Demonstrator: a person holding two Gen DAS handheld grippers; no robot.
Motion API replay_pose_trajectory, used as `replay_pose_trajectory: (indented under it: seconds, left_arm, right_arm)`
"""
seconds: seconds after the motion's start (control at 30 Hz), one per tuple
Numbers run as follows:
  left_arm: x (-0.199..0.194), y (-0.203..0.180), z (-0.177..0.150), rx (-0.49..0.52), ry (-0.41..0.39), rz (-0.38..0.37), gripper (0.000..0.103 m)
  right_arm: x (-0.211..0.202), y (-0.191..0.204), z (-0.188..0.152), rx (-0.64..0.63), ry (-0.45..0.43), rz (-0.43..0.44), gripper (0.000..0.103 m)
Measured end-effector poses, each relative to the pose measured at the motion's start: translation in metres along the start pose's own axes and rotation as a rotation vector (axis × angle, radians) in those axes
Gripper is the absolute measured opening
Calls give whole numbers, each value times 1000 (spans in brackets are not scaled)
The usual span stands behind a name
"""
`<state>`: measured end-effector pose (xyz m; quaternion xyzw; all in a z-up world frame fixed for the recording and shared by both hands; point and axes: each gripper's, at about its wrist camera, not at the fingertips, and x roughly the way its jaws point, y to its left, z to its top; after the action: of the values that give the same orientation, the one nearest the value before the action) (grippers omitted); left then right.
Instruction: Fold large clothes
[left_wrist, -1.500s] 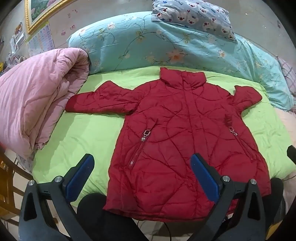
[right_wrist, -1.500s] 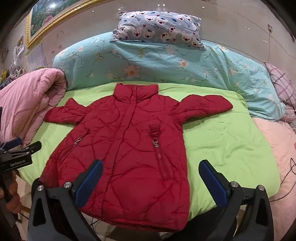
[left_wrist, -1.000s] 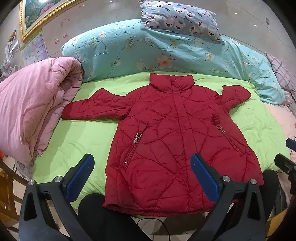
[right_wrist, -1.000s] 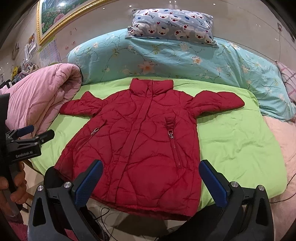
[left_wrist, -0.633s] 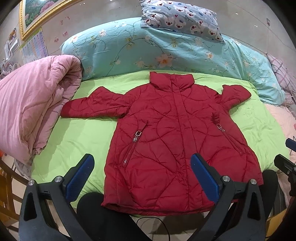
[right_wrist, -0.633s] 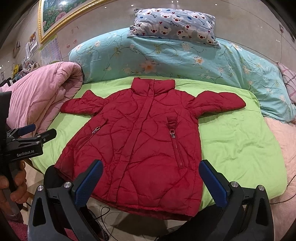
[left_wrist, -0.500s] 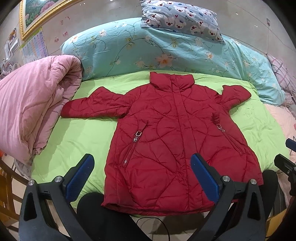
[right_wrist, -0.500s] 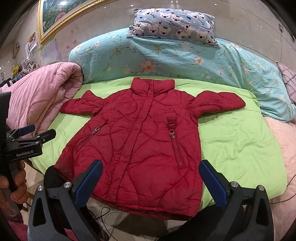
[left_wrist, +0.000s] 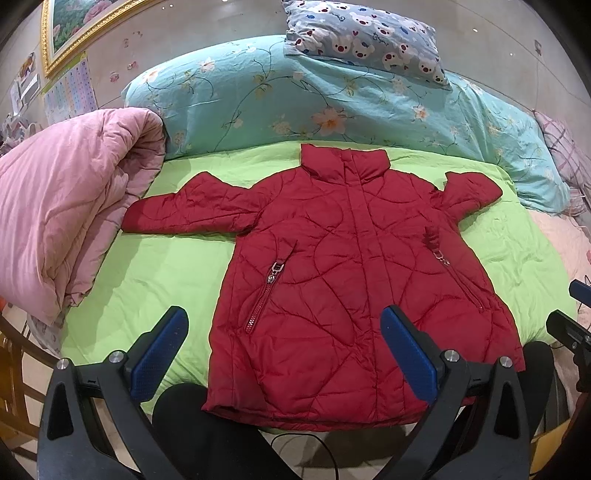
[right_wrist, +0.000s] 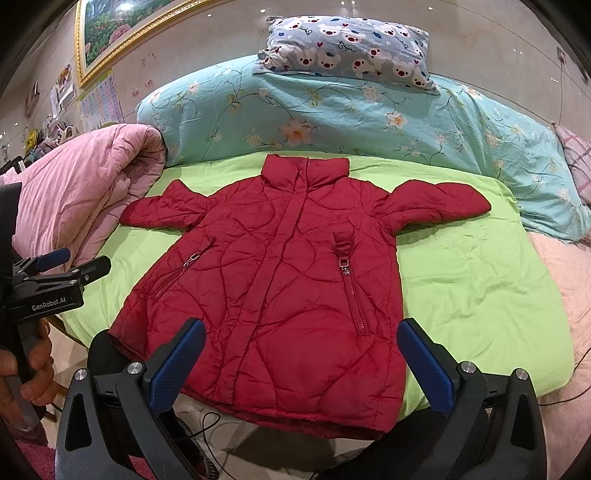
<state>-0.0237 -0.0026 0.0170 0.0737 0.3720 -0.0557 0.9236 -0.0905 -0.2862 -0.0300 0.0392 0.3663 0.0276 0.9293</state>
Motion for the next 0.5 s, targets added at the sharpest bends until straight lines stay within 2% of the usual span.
replay_pose_trajectory:
  seconds: [0.5]
  left_arm:
    - [3,-2,0,10,0,3,103]
  right_arm:
    - [2,0,0,5,5,4,103]
